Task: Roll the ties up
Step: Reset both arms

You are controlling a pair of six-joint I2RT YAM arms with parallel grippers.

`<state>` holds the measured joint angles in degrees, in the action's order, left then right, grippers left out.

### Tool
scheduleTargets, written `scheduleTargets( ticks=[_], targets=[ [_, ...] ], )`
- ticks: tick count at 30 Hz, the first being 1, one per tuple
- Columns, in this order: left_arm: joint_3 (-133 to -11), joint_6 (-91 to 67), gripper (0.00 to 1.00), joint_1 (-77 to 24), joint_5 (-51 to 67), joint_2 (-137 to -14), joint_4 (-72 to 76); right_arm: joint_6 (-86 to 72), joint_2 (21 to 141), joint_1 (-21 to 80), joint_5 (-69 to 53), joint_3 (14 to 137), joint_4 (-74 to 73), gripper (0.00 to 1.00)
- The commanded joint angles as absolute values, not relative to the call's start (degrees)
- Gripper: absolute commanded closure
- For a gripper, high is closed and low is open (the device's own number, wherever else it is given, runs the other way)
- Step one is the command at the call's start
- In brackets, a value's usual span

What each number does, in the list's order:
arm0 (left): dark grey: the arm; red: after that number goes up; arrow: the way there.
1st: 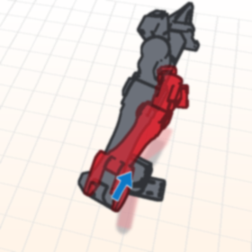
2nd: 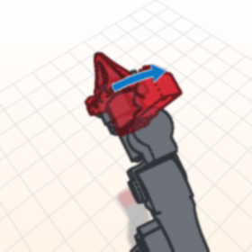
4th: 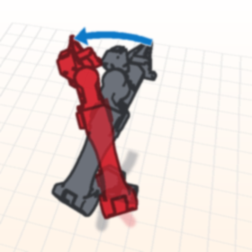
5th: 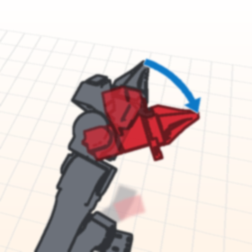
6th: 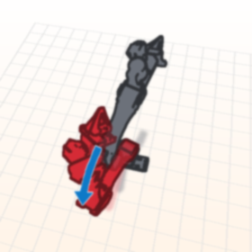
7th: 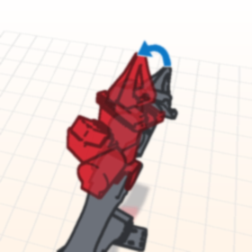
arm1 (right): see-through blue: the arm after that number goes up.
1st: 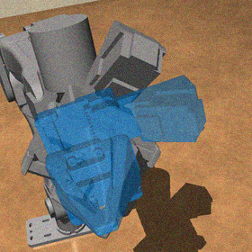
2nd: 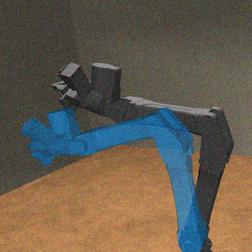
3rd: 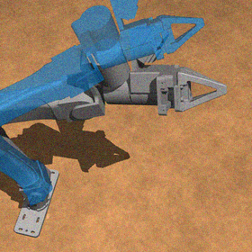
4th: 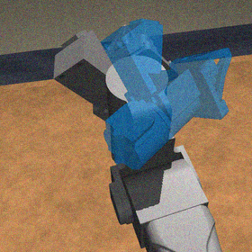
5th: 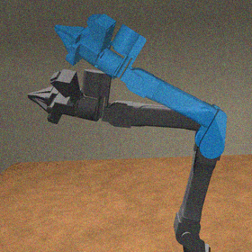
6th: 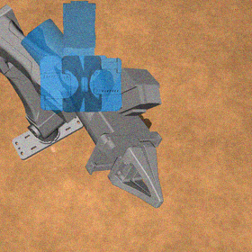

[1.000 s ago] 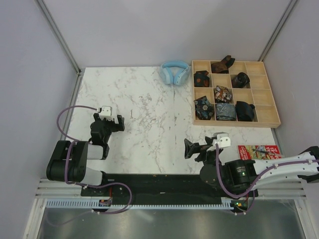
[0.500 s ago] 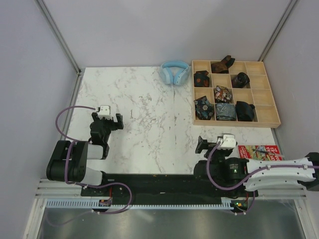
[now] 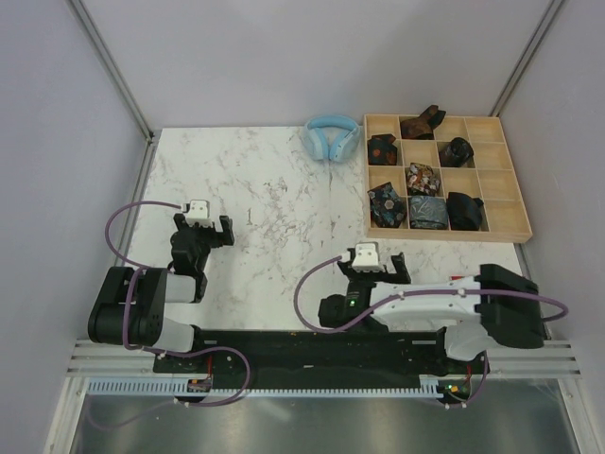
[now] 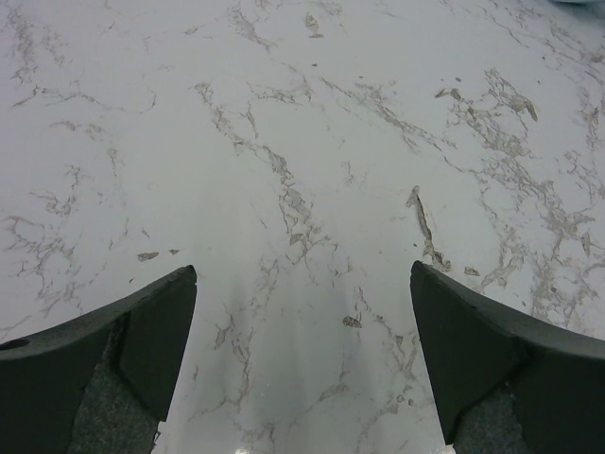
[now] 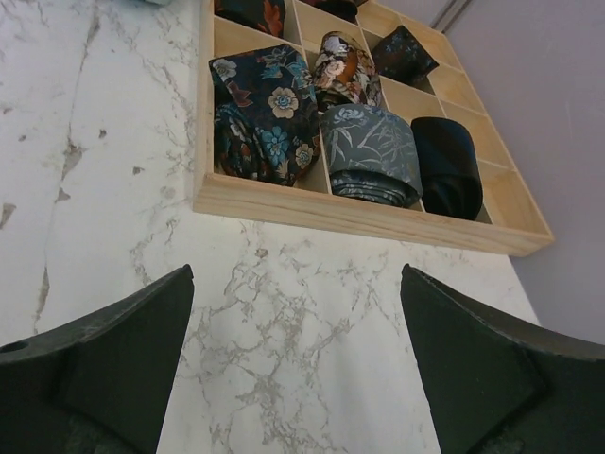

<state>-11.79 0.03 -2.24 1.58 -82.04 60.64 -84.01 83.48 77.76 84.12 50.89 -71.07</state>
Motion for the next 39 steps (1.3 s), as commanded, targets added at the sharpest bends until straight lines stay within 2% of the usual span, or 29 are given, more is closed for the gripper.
scheduleTargets(
  ticks=[1, 4, 11, 15, 17, 19, 20, 21, 22, 23, 24, 27, 29, 32, 35, 39],
  targets=[
    [-12.7, 0.5, 0.00, -2.2, 0.7, -82.0, 64.7, -81.3, 91.7, 77.8, 106.0, 55.6, -83.7, 0.02],
    [-12.8, 0.4, 0.00, -2.2, 0.7, -82.0, 64.7, -81.5, 97.3, 76.3, 105.5, 58.4, -83.8, 0.02],
    [-12.8, 0.4, 0.00, -2.2, 0.7, -82.1, 64.7, -93.6, 93.4, 75.8, 101.8, 57.6, -83.8, 0.02],
    [-12.8, 0.5, 0.00, -2.2, 0.7, -82.1, 64.7, -97.7, 93.3, 80.0, 99.9, 59.1, -82.5, 0.02],
    [-12.8, 0.5, 0.00, -2.2, 0.6, -82.1, 64.7, -99.6, 87.9, 81.2, 97.6, 58.1, -79.1, 0.02],
    [-12.8, 0.5, 0.00, -2.2, 0.6, -82.1, 64.7, -91.9, 83.5, 81.7, 94.5, 55.6, -67.9, 0.02],
    [-12.8, 0.5, 0.00, -2.2, 0.7, -82.1, 64.7, -85.0, 77.5, 81.9, 92.9, 53.6, -60.8, 0.02],
    [-12.8, 0.5, 0.00, -2.2, 0.7, -82.1, 64.7, -60.6, 74.0, 81.8, 87.9, 47.3, -37.1, 0.02],
    [-12.7, 0.4, 0.00, -2.2, 0.7, -82.0, 64.7, -41.3, 70.7, 81.8, 82.4, 42.5, -20.6, 0.02],
    [-12.9, 0.5, 0.00, -2.1, 0.7, -82.1, 64.7, -25.6, 66.5, 81.6, 73.8, 37.5, -4.2, 0.02],
    [-12.8, 0.5, 0.00, -2.2, 0.6, -82.1, 64.7, -16.4, 65.8, 81.0, 59.0, 31.4, 13.5, 0.02],
    [-12.8, 0.4, 0.00, -2.2, 0.7, -82.0, 64.8, -15.7, 65.0, 78.1, 58.2, 27.3, 22.6, 0.02],
    [-12.8, 0.4, 0.00, -2.2, 0.7, -82.0, 64.7, -9.8, 65.7, 75.5, 57.9, 25.2, 28.1, 0.02],
    [-12.7, 0.5, 0.00, -2.2, 0.6, -82.1, 64.7, -5.0, 66.0, 71.2, 55.9, 26.0, 28.7, 0.02],
    [-12.8, 0.5, 0.00, -2.2, 0.7, -82.1, 64.7, -1.1, 65.0, 63.7, 53.3, 25.6, 30.0, 0.02],
    [-12.7, 0.5, 0.00, -2.2, 0.7, -82.1, 64.8, -0.5, 61.5, 46.7, 46.3, 20.1, 33.6, 0.02]
  ],
)
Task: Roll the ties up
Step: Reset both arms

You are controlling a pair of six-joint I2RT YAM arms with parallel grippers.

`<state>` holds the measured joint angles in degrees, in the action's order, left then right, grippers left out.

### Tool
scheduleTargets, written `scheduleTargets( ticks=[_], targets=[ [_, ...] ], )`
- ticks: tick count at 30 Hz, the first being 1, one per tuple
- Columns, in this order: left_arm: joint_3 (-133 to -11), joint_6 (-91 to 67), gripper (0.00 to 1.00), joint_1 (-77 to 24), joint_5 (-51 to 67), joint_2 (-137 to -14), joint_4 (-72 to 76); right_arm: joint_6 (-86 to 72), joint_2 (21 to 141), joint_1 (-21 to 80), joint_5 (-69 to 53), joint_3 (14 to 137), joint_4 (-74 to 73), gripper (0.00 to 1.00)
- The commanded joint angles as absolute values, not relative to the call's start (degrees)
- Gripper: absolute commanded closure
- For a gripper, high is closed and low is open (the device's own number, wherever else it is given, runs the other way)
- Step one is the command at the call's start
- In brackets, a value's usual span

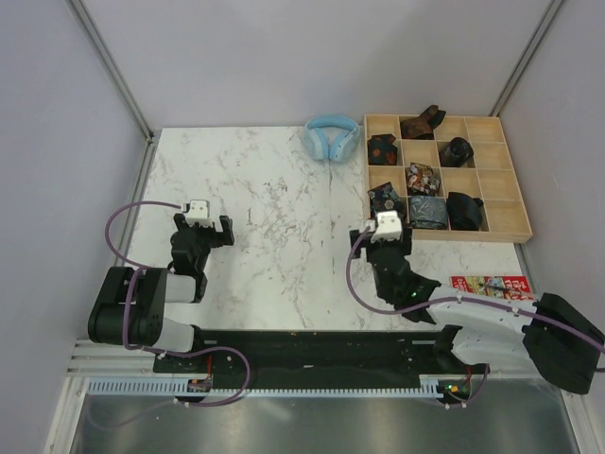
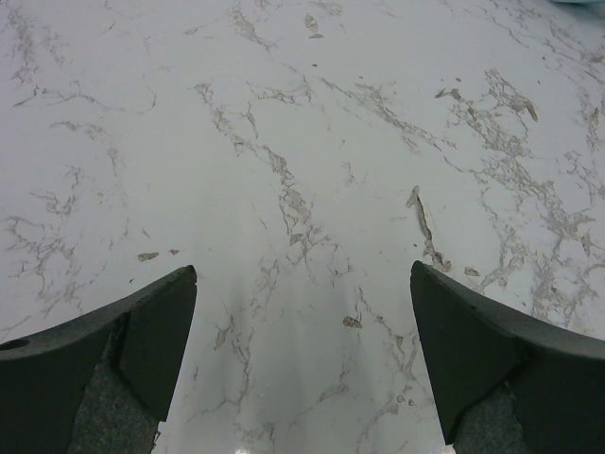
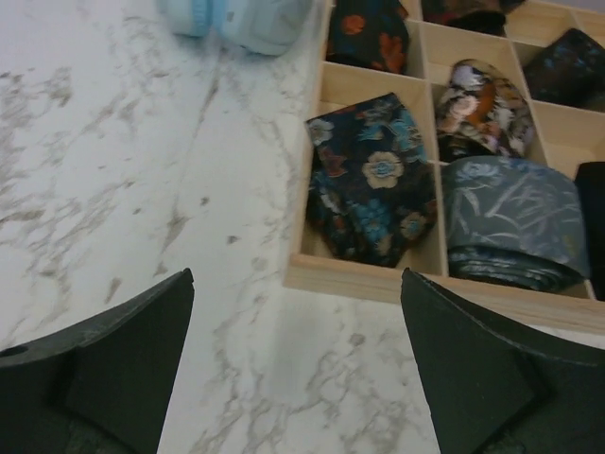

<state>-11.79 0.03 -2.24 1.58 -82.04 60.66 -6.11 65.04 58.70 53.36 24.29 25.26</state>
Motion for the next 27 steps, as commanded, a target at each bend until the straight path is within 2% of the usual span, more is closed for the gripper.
scheduleTargets(
  ticks=[1, 5, 11, 17, 22, 25, 27],
  targets=[
    [-12.8, 0.5, 0.00, -2.2, 0.6, -82.1, 64.7, -0.5, 60.4, 43.6, 44.6, 19.0, 34.3, 0.02],
    [-12.7, 0.5, 0.00, -2.2, 0.7, -82.1, 64.8, -5.4, 56.3, 25.9, 35.2, 14.3, 37.3, 0.02],
    [-12.7, 0.5, 0.00, -2.2, 0.7, -82.2, 64.8, -4.7, 58.4, 13.9, 28.5, 8.4, 49.7, 0.02],
    [-12.8, 0.5, 0.00, -2.2, 0.6, -82.2, 64.9, -4.0, 71.7, 8.0, 24.1, 7.1, 66.0, 0.02],
    [-12.8, 0.5, 0.00, -2.2, 0.7, -82.1, 64.8, -4.7, 89.4, 4.1, 17.4, 6.1, 84.0, 0.02],
    [-12.8, 0.5, 0.00, -2.2, 0.6, -82.1, 64.7, -2.5, 85.6, 4.0, 12.2, 10.3, 72.6, 0.02],
    [-12.7, 0.4, 0.00, -2.2, 0.7, -82.0, 64.8, -2.8, 87.1, 4.1, 13.7, 12.2, 71.5, 0.02]
  ],
)
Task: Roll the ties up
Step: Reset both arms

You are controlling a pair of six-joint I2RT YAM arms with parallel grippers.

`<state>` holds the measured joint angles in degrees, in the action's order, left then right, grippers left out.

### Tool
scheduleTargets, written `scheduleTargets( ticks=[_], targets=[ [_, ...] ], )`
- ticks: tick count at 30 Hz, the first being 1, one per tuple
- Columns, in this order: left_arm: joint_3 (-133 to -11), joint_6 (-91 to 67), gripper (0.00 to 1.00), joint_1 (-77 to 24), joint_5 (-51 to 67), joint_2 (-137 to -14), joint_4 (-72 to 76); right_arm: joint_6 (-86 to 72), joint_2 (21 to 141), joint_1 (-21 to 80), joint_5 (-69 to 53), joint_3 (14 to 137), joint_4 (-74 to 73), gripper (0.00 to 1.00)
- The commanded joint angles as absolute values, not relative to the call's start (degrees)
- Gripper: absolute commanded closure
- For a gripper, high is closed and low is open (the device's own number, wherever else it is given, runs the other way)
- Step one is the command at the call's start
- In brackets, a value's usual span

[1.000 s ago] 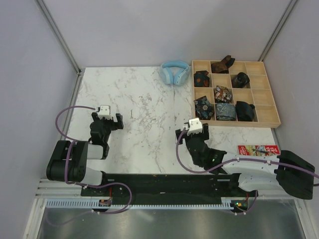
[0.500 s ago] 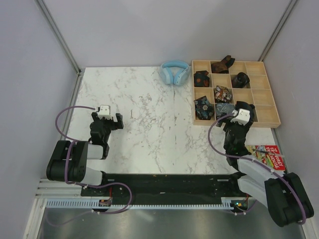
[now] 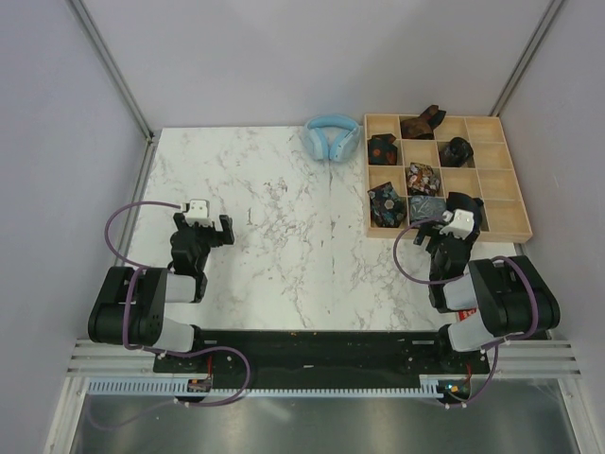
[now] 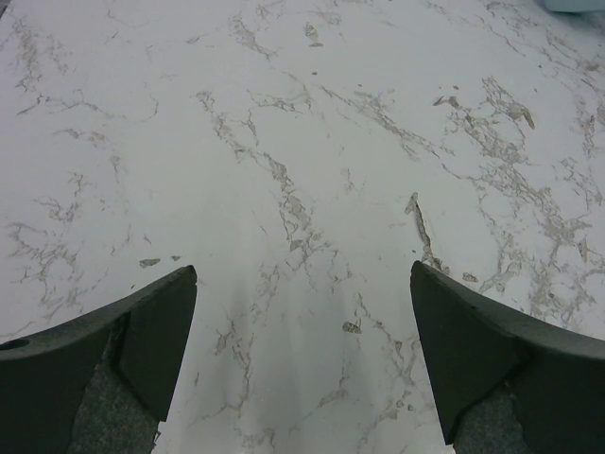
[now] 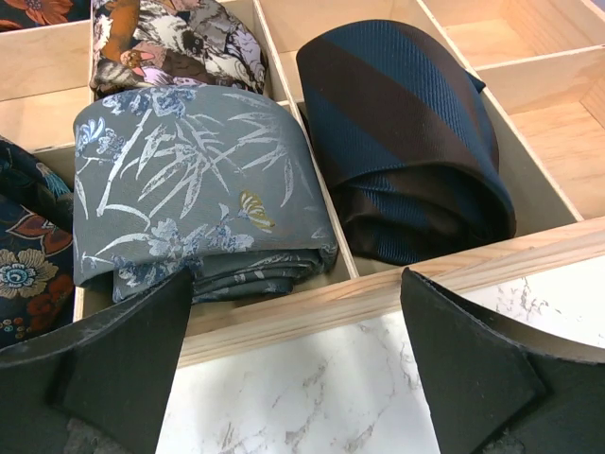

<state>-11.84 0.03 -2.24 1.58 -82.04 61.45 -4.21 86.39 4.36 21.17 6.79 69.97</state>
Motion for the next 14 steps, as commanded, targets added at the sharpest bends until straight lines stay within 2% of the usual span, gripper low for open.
scheduleTargets(
  ticks=[1, 14],
  targets=[
    [-12.8, 0.5, 0.00, -2.2, 0.6, -82.1, 64.7, -2.7, 86.7, 4.1, 13.6, 14.5, 65.5, 0.02],
    [-12.8, 0.5, 0.00, -2.2, 0.6, -82.1, 64.8, -1.9, 87.0, 4.2, 12.0, 13.5, 67.9, 0.02]
  ],
)
